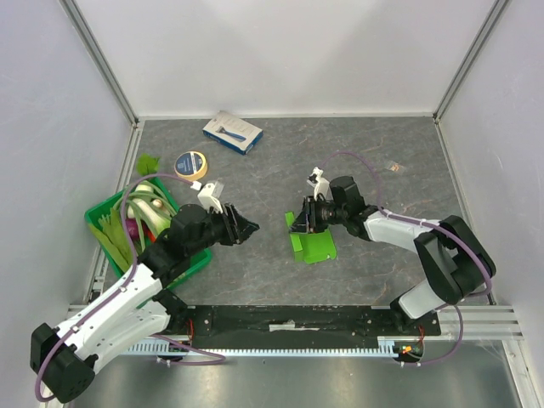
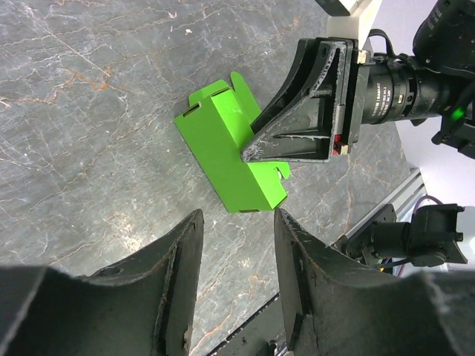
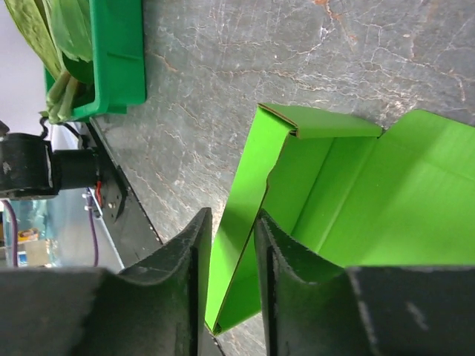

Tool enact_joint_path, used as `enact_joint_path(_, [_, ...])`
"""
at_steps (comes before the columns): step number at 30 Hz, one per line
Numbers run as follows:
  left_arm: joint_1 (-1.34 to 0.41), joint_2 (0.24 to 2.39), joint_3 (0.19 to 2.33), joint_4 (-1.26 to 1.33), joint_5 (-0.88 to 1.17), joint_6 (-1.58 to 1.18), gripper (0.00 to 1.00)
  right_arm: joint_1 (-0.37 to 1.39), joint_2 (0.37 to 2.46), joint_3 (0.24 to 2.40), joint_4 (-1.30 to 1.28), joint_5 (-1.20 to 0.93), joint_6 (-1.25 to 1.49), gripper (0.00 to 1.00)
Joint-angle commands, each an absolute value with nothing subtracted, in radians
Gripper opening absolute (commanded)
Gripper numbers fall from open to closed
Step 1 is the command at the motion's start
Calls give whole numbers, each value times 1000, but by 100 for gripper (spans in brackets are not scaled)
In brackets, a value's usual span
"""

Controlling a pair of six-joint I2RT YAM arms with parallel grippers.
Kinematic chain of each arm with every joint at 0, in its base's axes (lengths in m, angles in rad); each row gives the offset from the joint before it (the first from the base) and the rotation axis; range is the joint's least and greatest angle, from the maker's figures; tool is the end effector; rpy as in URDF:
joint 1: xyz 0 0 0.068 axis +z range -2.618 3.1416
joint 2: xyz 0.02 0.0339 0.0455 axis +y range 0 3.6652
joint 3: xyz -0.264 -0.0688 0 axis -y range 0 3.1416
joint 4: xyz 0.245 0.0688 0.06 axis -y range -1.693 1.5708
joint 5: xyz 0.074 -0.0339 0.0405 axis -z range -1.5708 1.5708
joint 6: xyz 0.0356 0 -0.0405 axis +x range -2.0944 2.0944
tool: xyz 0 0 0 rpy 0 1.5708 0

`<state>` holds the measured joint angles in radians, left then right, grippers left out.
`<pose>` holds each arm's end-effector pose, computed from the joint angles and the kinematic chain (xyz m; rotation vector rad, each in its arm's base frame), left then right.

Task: Fold the paper box

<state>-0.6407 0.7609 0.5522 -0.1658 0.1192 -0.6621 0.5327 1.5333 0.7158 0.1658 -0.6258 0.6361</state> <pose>0.1439 -0.1126 0.2635 0.0620 2.0711 -0.9536 0.2506 0.1720 0.1773 -0.2580 2.4005 1.2942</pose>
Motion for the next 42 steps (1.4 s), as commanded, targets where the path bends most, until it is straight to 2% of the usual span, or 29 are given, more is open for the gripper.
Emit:
enact_joint_path(1, [-637,759,572,-166,146,-681,50,531,1542,698,285,-675,678,27])
enact_joint_path(3, [-637,758,574,-167,144,-680,50,531,1528,701,261,-669,672,21])
enact_joint_path(4, [-637,756,575,-167,140,-678,50,532,1520,718,232,-640,643,12])
enact_joint_path(5, [-637,758,575,-167,137,-675,50,535,1502,735,189,-614,617,8])
enact_joint_path(7, [-637,762,575,-166,133,-670,50,560,1480,806,19,-487,550,3])
enact_joint_path(10, [-637,764,575,-167,124,-661,50,616,1451,906,-170,-355,444,3])
enact_joint_path(13, [-637,767,574,-166,115,-655,50,727,1488,1003,-325,-88,344,3])
enact_joint_path(14, [-637,769,574,-167,112,-653,50,759,1530,1023,-353,69,306,4])
enact_joint_path(18, [-637,764,569,-166,109,-649,49,923,1635,1062,-358,307,244,4])
enact_joint_path(21, [-637,747,555,-176,91,-644,50,995,1709,1065,-309,406,158,13])
enact_joint_path(23, [-637,738,552,-195,69,-638,50,1003,1717,1066,-299,416,144,29])
enact_joint_path(24, [-637,727,551,-205,61,-637,50,1002,1703,1057,-290,385,131,44])
enact_joint_path(25, [-637,721,549,-221,42,-631,50,1003,1650,1052,-285,365,130,48])
enact_joint_path(29, [-637,712,538,-239,6,-630,54,1002,1467,1069,-326,266,179,54])
enact_joint_path(34, [-635,800,526,-192,3,-644,57,905,1280,1180,-394,285,314,63])
enact_joint_path(37, [-624,950,547,-138,9,-657,60,694,1255,1192,-417,273,385,68])
enact_joint_path(38, [-624,998,583,-126,9,-654,59,560,1259,1187,-419,247,396,70])
enact_joint_path(42, [-609,1205,649,-33,72,-582,56,260,1401,1209,-422,129,442,70])
